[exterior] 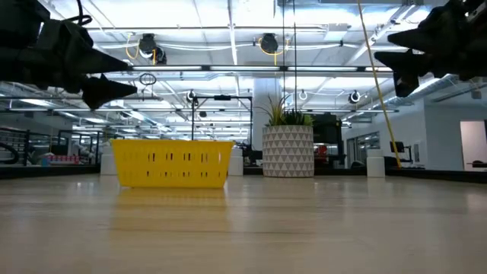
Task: Pick and place pill bottles into a basket
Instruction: Put the white pill bottle into the yellow bin
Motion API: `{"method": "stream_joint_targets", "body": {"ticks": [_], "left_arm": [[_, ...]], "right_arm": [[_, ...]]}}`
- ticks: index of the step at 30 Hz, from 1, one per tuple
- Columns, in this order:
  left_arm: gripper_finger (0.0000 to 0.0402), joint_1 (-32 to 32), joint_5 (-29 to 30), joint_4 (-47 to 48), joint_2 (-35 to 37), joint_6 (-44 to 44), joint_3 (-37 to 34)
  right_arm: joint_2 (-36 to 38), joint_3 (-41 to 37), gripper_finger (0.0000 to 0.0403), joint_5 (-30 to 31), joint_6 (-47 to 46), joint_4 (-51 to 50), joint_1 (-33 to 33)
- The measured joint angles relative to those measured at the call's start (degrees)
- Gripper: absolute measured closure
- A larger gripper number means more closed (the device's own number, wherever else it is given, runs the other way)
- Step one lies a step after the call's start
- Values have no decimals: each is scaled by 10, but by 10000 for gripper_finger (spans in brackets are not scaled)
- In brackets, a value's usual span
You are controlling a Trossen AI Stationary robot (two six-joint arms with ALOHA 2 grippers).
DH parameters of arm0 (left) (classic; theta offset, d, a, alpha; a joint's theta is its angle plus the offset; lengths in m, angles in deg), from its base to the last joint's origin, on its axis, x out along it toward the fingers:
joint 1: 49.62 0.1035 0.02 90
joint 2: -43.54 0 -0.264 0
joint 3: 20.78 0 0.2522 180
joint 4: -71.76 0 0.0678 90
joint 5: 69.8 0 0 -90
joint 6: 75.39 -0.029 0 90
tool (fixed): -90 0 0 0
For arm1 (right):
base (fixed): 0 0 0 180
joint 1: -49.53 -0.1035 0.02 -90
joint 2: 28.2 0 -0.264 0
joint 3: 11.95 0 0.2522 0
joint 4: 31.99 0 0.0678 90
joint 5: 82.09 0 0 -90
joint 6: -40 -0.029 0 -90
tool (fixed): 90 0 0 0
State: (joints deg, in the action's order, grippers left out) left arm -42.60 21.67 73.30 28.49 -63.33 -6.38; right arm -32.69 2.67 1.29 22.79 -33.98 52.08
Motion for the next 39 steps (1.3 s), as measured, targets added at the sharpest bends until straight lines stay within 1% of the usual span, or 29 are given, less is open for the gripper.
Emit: {"method": "stream_joint_targets", "body": {"ticks": [3,8,10,12,14,16,18,20,23,26,30,32,35,37,39], "left_arm": [[36,0,0,0,0,20,0],[36,0,0,0,0,31,0],[36,0,0,0,0,52,0],[36,0,0,0,0,68,0],[36,0,0,0,0,76,0],[36,0,0,0,0,76,0],[36,0,0,1,-1,76,0],[36,0,0,5,0,77,0],[36,0,-1,4,-3,78,0],[36,0,-1,3,-4,78,0],[36,0,-5,4,-4,78,0],[36,0,-10,5,-5,78,0],[36,0,-21,5,-5,78,0],[36,0,-31,5,-5,80,0],[36,0,-46,5,-5,86,0]], "right_arm": [[0,0,242,-42,27,-6,0],[0,13,242,-45,48,-18,8],[-2,37,244,-61,63,-70,14],[-12,82,244,-58,98,-145,21],[-23,141,244,-14,134,-194,28],[-47,181,245,30,148,-205,34],[-73,217,245,38,166,-231,40],[-99,260,245,42,164,-212,46],[-139,312,245,73,151,-217,53],[-186,377,245,96,153,-269,60],[-245,491,245,136,169,-359,70],[-272,544,245,179,183,-395,76],[-299,604,245,269,208,-455,85],[-304,630,245,326,221,-484,93],[-302,639,245,363,227,-506,101]]}}
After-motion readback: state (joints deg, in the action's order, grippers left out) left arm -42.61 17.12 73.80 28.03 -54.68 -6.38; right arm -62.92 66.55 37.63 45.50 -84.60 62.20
